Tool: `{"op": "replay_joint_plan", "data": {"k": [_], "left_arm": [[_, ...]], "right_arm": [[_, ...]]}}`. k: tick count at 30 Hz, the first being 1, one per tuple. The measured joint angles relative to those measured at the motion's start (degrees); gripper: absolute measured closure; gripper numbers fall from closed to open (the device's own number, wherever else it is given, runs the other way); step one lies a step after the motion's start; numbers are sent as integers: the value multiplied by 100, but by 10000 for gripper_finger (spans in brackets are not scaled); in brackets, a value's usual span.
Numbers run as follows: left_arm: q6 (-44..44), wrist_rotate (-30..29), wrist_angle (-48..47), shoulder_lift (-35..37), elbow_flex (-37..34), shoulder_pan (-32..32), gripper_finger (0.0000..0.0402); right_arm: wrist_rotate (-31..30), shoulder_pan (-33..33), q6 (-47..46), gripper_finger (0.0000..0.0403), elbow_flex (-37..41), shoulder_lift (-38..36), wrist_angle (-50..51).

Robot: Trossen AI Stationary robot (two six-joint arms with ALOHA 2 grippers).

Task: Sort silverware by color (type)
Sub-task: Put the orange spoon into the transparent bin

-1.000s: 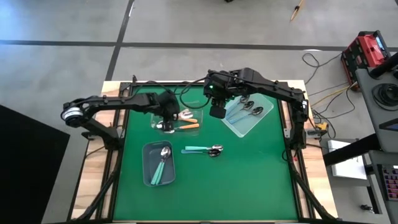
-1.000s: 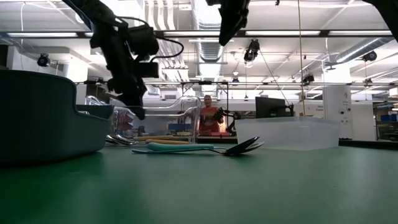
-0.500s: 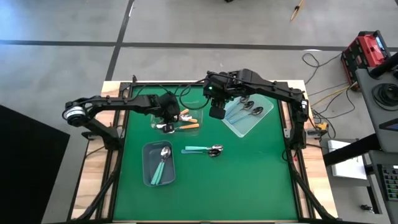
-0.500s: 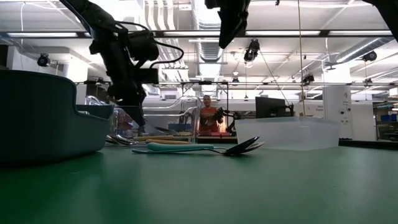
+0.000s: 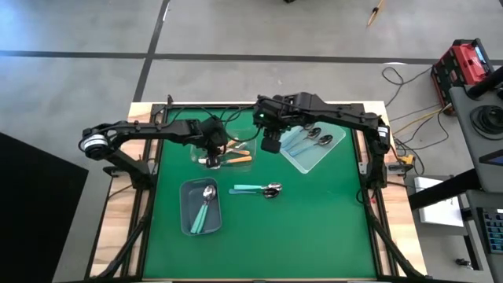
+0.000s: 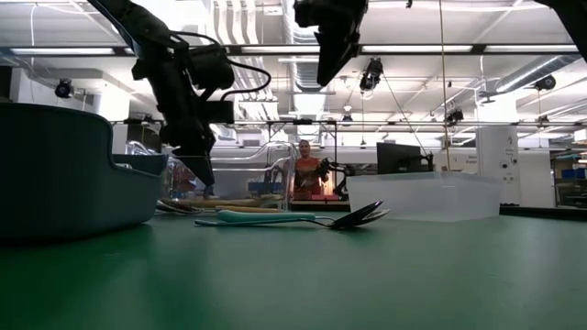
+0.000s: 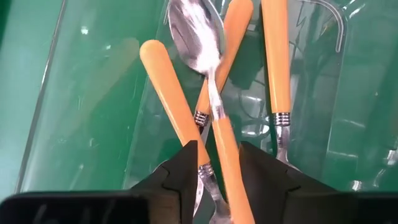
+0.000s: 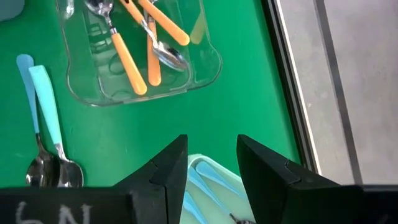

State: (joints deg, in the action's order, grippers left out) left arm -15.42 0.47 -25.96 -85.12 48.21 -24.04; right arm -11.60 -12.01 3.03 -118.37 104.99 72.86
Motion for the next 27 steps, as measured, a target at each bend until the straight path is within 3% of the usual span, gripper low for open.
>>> {"op": "replay_joint_plan", "data": {"k": [17, 27], "left_arm": [[6, 4, 325, 61, -2, 1, 290], [-18, 7, 812, 12, -2, -1, 299]], "right_arm": [[0, 228, -239, 273, 343, -129, -291], [-47, 482, -504, 273, 2104, -1285, -1579]]}}
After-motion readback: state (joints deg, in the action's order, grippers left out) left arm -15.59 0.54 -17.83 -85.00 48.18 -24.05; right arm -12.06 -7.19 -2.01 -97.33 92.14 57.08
